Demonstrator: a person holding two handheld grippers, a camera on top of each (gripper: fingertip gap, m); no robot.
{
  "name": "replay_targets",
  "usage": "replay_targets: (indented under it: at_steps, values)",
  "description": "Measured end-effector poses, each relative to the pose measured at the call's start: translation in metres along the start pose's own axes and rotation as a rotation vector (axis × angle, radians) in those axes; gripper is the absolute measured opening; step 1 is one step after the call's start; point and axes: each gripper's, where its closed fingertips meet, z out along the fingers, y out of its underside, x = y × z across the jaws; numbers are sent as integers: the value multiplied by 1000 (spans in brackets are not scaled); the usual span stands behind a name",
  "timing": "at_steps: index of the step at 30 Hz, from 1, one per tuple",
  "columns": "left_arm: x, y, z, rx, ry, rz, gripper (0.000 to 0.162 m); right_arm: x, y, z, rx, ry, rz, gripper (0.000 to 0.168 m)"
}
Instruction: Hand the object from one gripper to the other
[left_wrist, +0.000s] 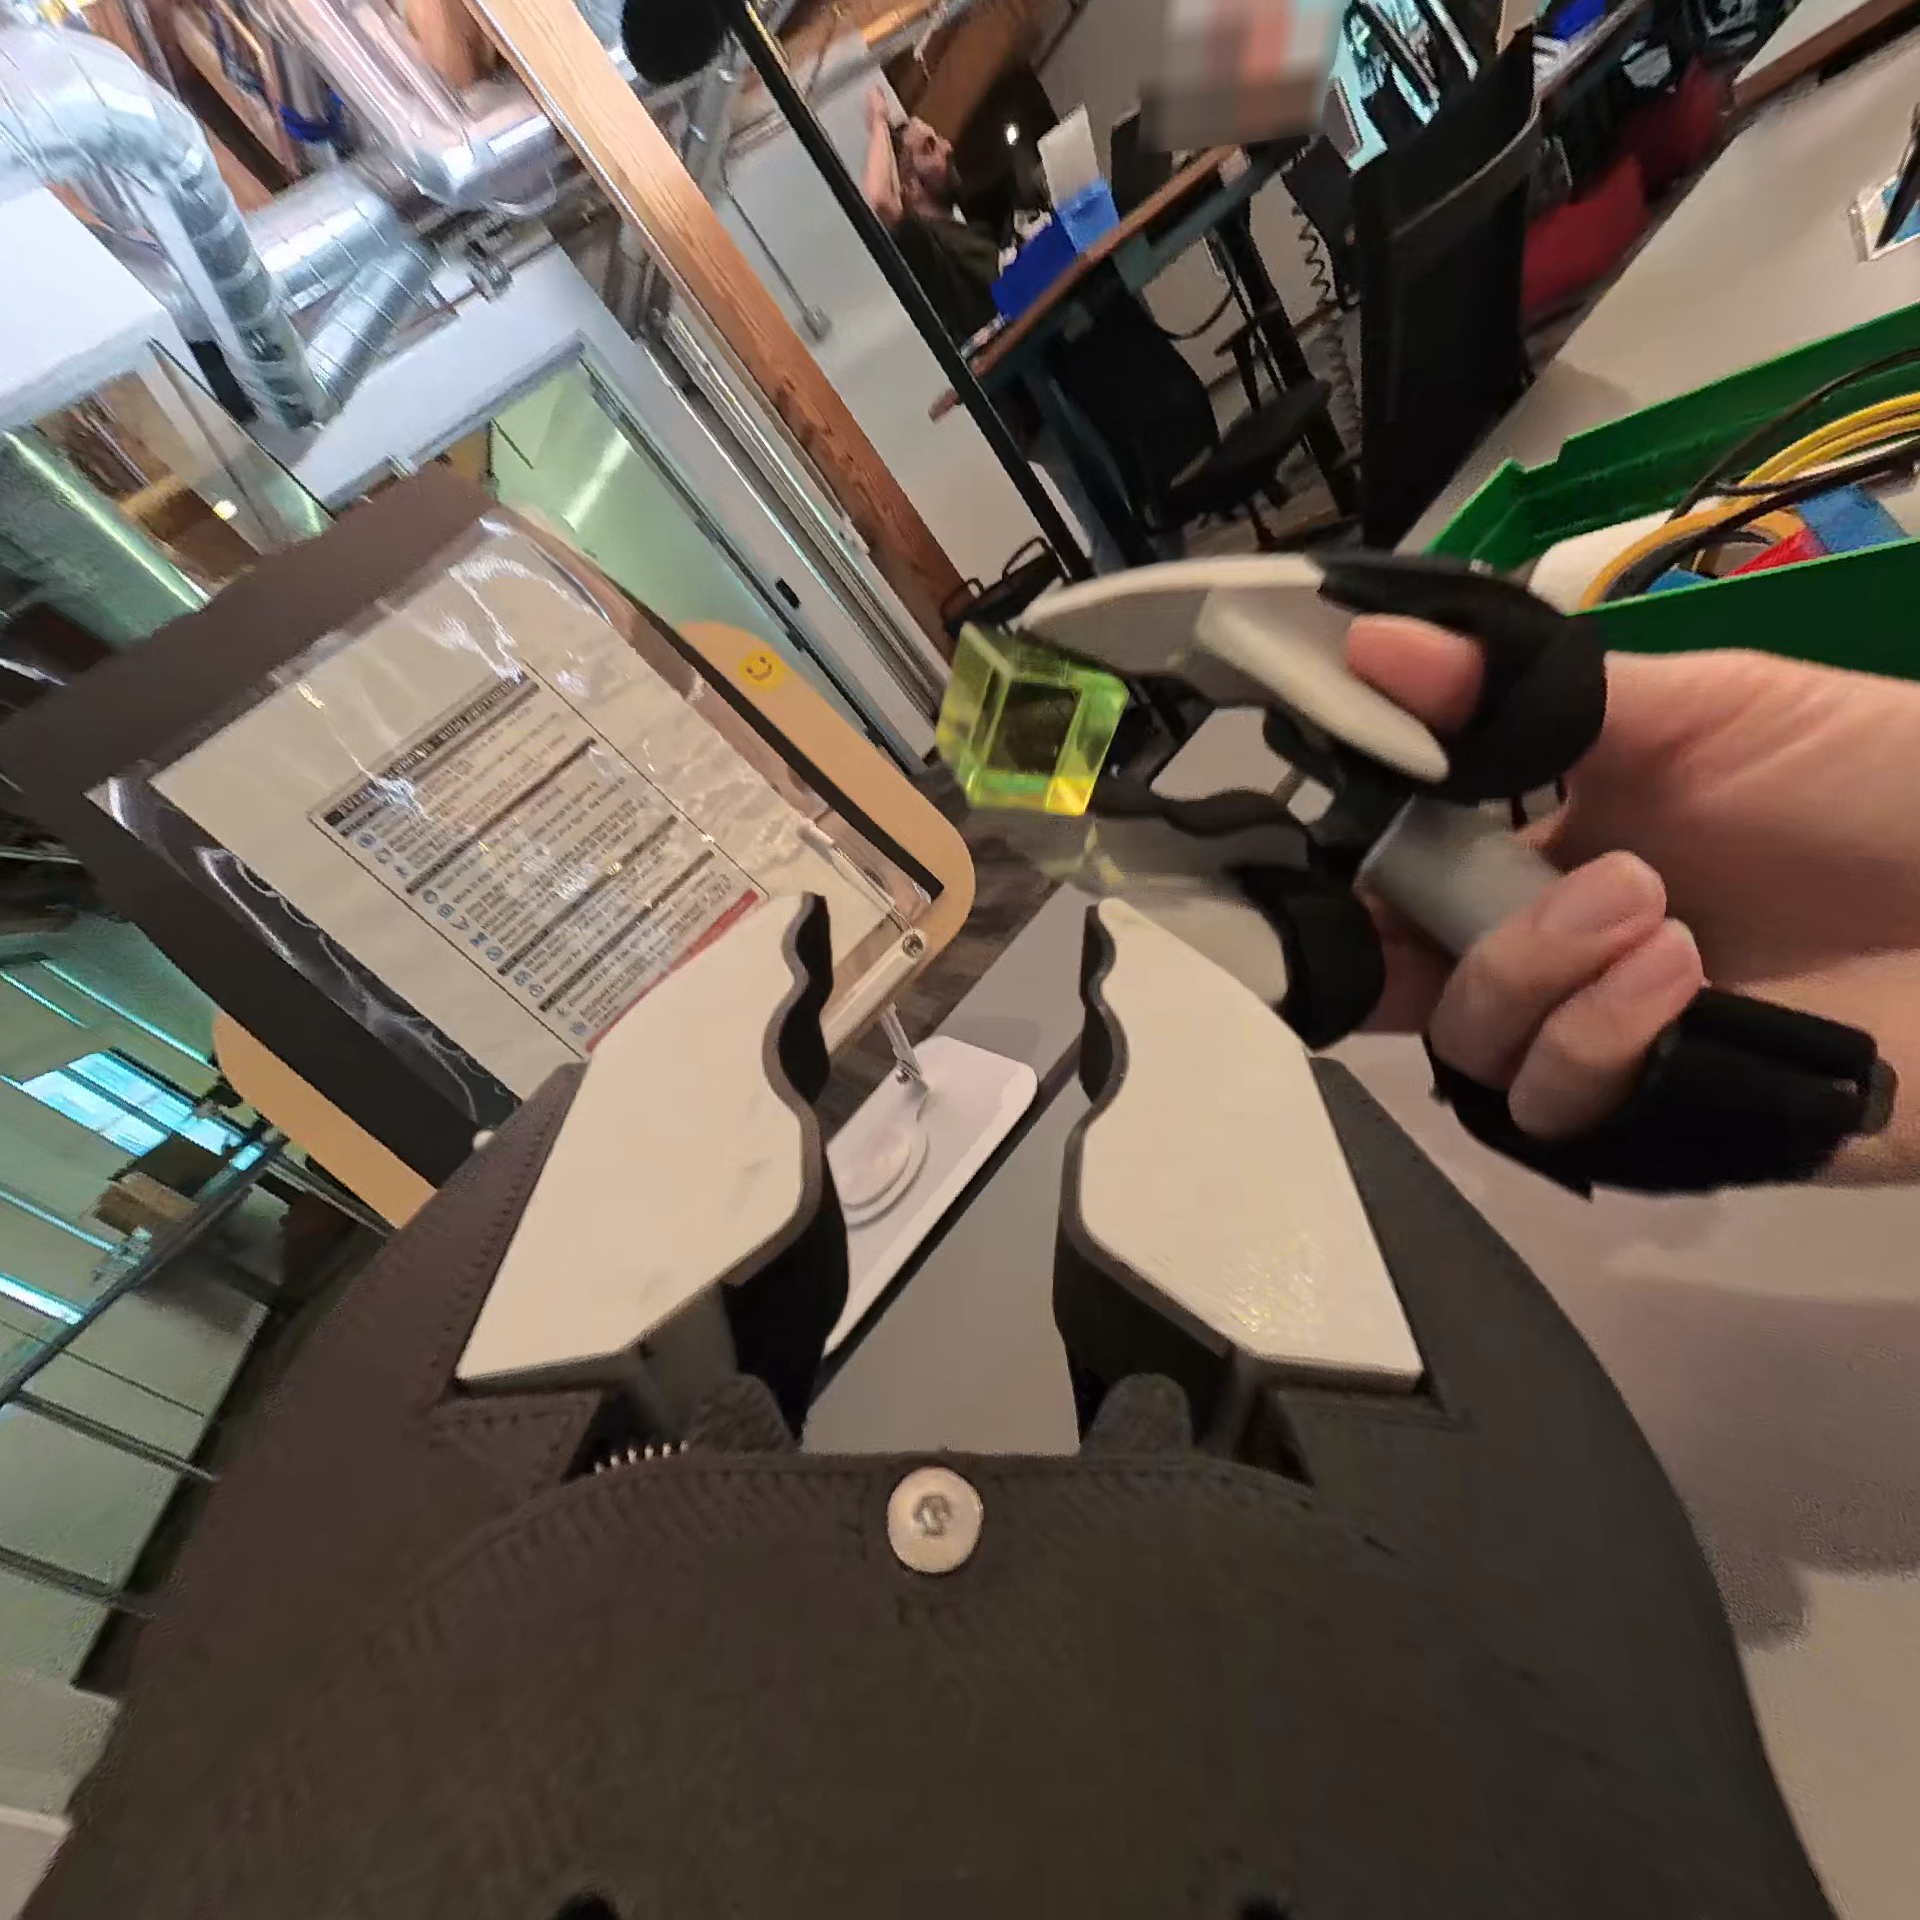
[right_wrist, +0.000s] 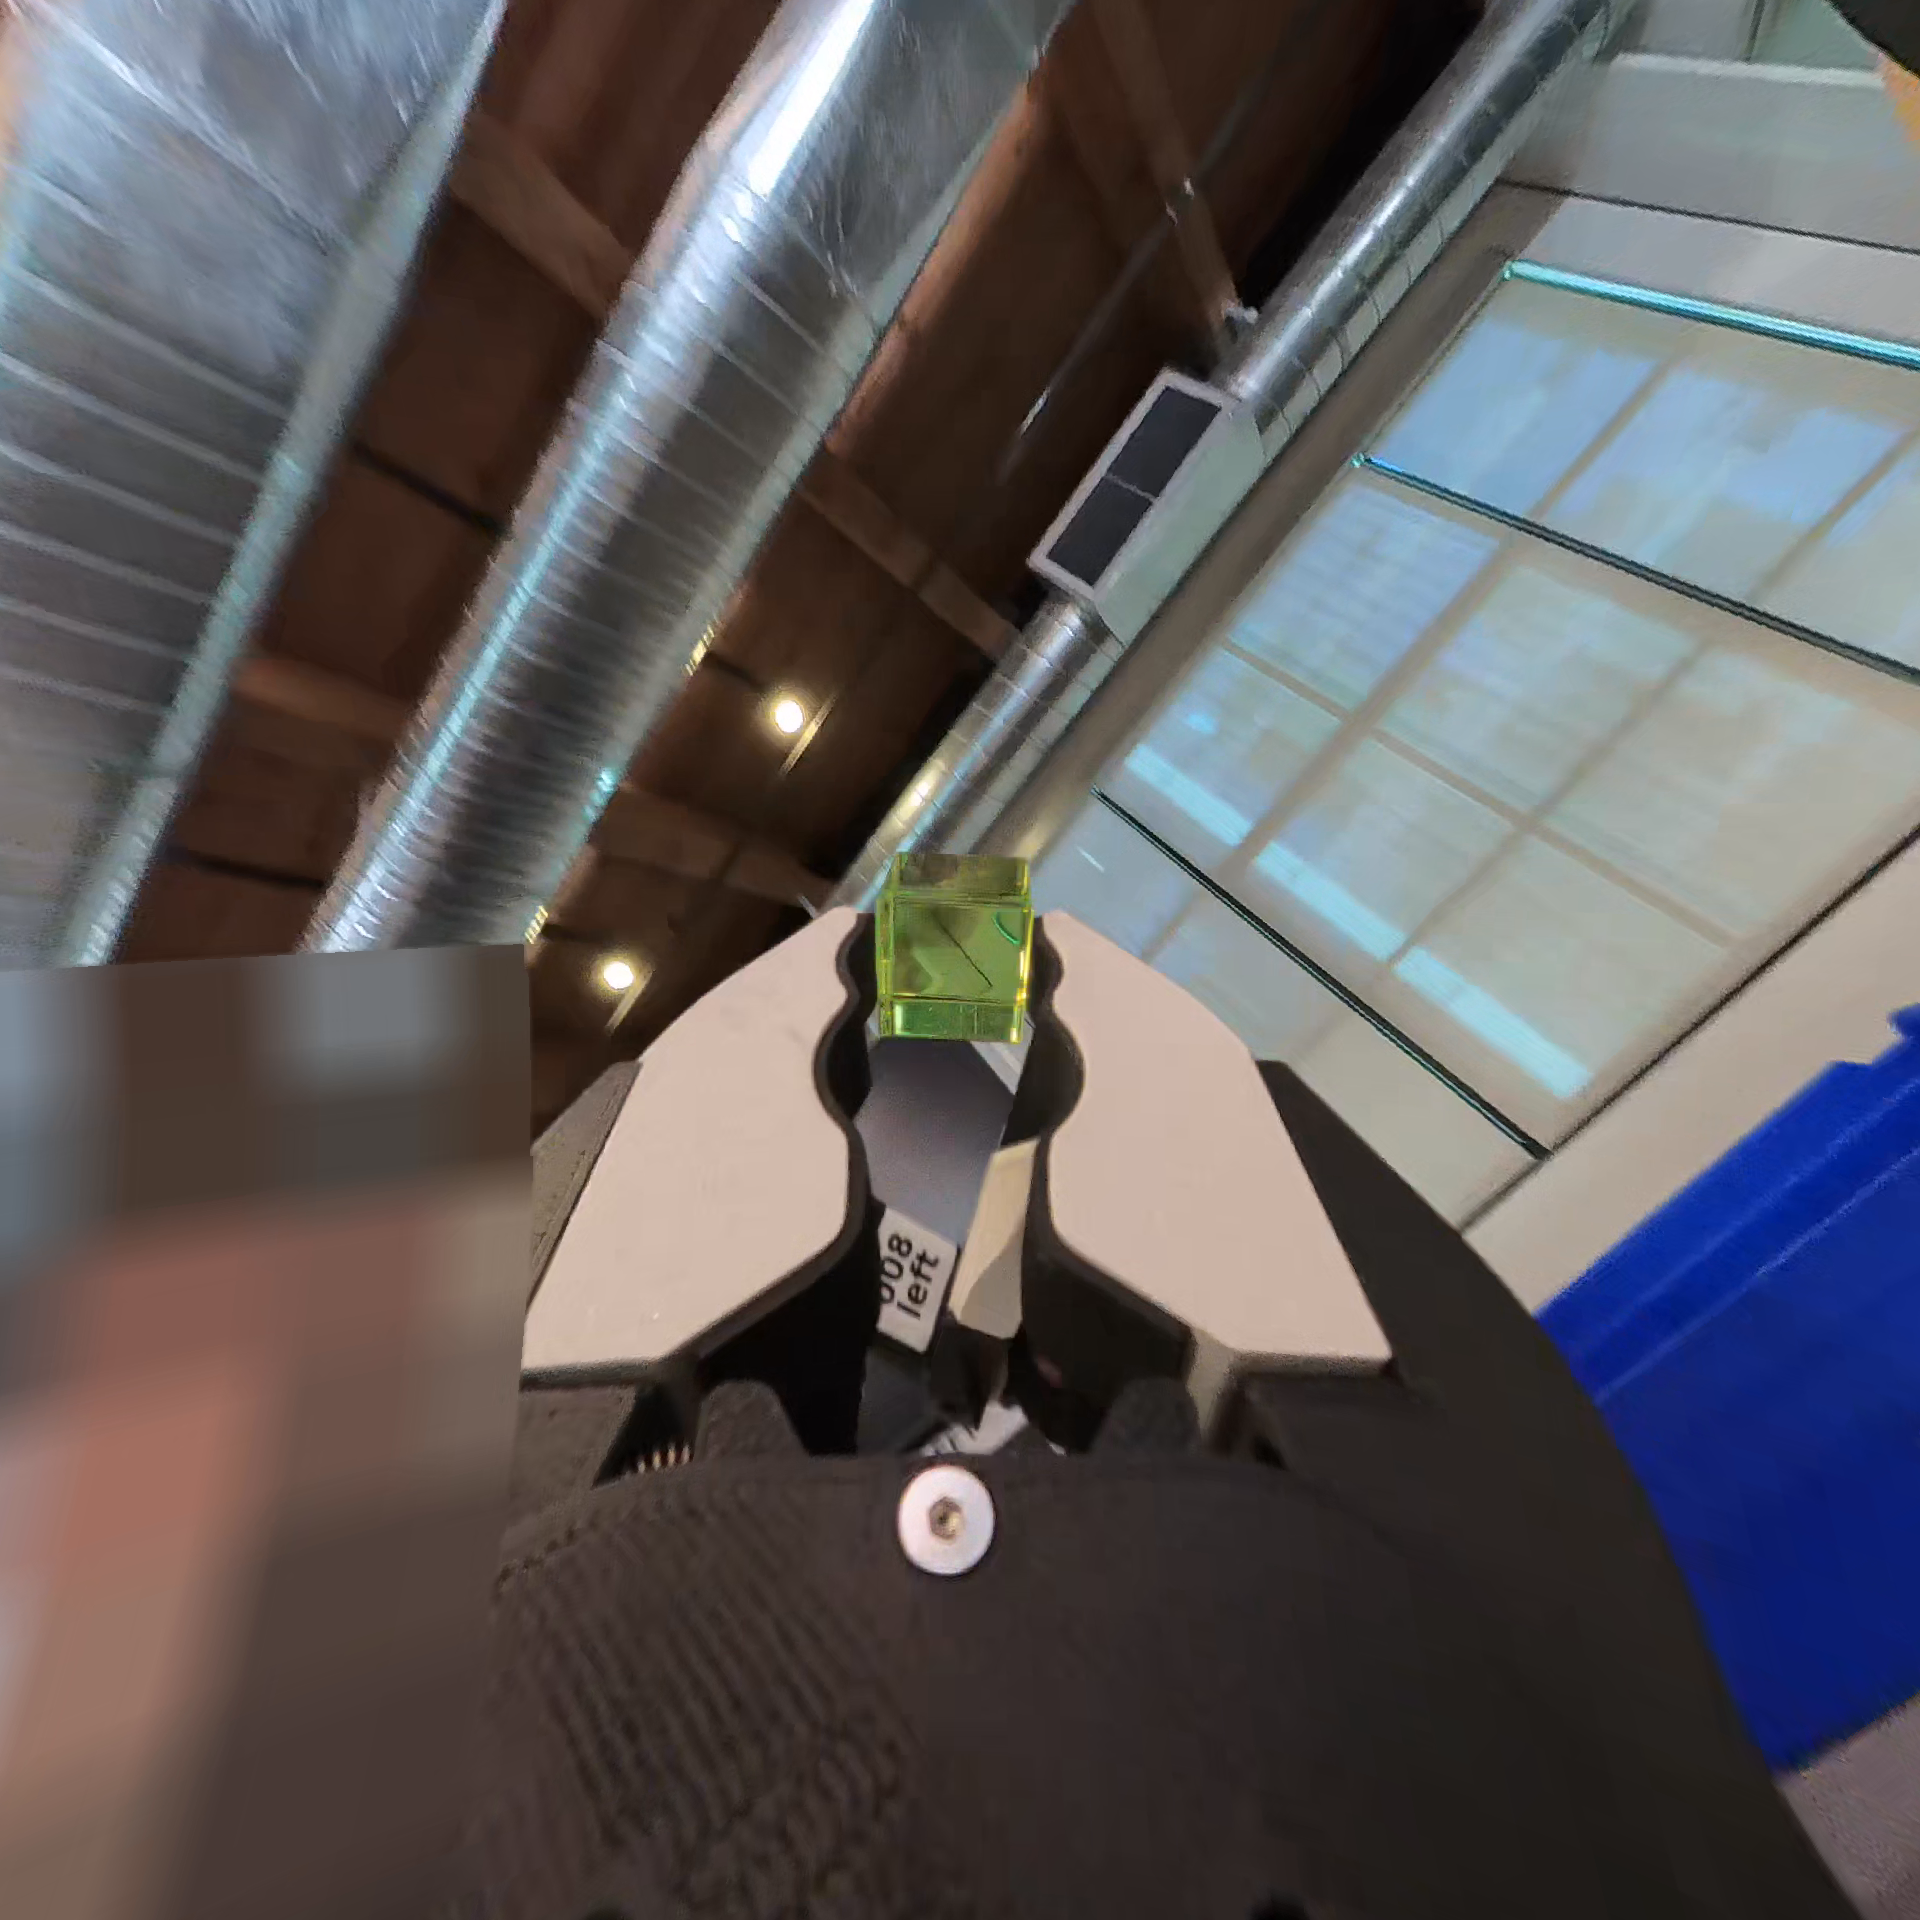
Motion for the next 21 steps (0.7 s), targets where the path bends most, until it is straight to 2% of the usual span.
replay_targets:
  at_steps: [1, 4, 8, 11, 15, 18, 21]
  values:
    - [2, -3, -1, 14, -5, 15, 45, 1, 3, 0, 20, -17, 25, 28]
    - [9, -5, 1, 9, -12, 39, 46, 0, 13, 4, 63, -73, 73, 28]
    - [5, -14, -2, 59, -75, 56, 47, 3, 21, 4, 104, -45, 9, 28]
    - [4, -14, -3, 55, -97, 113, 42, 7, 30, 7, 67, -2, -56, 28]
    - [7, -19, -6, 99, -77, 117, 28, 3, 35, 10, 47, -6, -96, 28]
    - [6, -18, -7, 93, -62, 143, 27, 3, 36, 11, 27, 2, -90, 28]
    - [1, -19, -12, 94, -4, 108, 27, 3, 41, 14, -68, 12, -153, 28]
